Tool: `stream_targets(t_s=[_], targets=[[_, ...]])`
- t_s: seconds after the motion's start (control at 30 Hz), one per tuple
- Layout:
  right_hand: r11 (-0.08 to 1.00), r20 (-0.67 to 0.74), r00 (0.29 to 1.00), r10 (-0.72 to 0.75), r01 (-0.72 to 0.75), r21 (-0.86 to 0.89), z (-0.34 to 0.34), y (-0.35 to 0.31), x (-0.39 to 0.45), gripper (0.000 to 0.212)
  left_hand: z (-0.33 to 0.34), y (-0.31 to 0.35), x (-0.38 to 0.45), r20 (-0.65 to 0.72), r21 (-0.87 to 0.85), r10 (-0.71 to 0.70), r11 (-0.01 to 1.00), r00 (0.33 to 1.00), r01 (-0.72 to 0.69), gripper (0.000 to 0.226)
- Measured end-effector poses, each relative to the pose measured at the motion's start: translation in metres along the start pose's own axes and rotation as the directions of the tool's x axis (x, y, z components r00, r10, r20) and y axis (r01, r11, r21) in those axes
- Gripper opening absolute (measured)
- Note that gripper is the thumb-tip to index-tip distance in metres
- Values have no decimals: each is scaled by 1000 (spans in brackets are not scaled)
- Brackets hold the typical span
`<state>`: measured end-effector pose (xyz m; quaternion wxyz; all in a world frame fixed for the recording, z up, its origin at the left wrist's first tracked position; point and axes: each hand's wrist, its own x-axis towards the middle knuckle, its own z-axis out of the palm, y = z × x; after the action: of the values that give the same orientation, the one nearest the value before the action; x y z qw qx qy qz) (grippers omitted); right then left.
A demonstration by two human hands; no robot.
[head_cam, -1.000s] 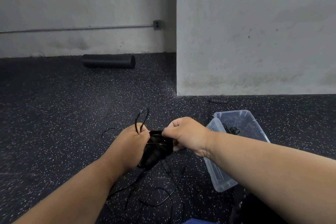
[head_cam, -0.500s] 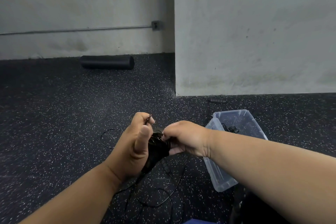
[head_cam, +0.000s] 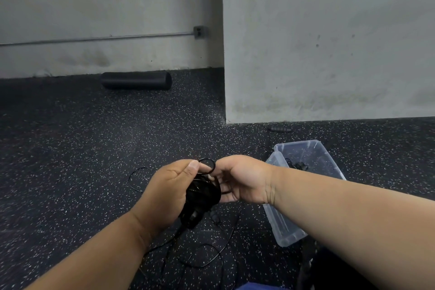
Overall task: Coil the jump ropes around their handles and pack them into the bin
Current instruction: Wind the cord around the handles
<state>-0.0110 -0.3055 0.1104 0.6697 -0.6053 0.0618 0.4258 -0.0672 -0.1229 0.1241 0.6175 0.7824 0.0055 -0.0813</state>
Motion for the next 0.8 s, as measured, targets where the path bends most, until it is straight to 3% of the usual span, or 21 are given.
stream_targets(t_s=[0.2, 0.3, 0.37, 0.47, 0.63, 0.8], targets=[[998, 3, 998, 56, -56, 27, -2, -3, -1, 28, -9, 1, 4, -67, 186, 36, 982, 997, -23, 31], [998, -1, 998, 57, -57, 24, -3, -3, -2, 28, -12, 4, 1, -15, 426, 130, 898, 991, -112, 27], [999, -20, 999, 45, -44, 20, -3, -1, -2, 26, -12, 6, 0, 12, 493, 154, 859, 988, -140, 25], [1000, -55, 998, 8, -8, -9, -3, 4, 2, 10, -13, 10, -2, 84, 530, 154, 830, 985, -175, 26], [996, -71, 995, -70, 66, -55, 0, 8, 3, 19, -12, 10, -3, 78, 619, 106, 774, 991, -131, 22], [927, -65, 968, -244, 213, -308, 0, 4, -1, 22, -12, 3, -1, 16, 567, 73, 821, 997, -70, 16]])
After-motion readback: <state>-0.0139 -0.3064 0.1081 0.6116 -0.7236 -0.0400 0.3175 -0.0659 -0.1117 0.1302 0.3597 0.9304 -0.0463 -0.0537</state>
